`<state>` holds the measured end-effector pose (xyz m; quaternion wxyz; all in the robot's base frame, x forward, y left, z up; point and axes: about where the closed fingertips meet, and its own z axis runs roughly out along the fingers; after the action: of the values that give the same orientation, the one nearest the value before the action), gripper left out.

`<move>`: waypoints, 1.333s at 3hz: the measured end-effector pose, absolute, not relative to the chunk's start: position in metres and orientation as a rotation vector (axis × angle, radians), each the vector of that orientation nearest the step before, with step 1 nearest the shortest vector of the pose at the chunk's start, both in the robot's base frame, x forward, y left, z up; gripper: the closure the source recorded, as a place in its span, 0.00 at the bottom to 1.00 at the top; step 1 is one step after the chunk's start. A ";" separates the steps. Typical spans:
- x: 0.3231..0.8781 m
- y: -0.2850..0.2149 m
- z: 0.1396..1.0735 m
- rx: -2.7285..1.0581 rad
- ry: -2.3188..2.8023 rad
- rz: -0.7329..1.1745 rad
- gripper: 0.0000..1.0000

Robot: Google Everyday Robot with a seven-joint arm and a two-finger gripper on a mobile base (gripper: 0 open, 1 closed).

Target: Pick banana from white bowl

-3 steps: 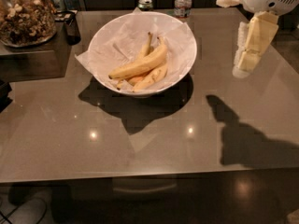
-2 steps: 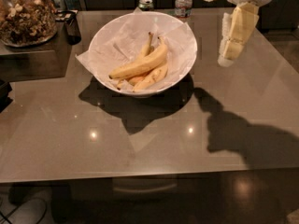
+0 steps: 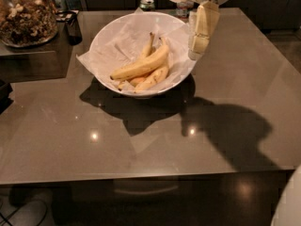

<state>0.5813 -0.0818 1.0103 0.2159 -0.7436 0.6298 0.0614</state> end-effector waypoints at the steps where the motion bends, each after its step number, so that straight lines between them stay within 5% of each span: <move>1: 0.590 -0.076 1.013 -2.031 1.727 0.151 0.00; 4: 0.633 -0.049 0.998 -2.013 1.630 0.262 0.00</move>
Offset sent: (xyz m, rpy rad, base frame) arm 0.0201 -0.0003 -0.0092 0.1098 0.0263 0.0243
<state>0.6330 -0.0490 0.9980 0.2660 -0.7454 0.6035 0.0968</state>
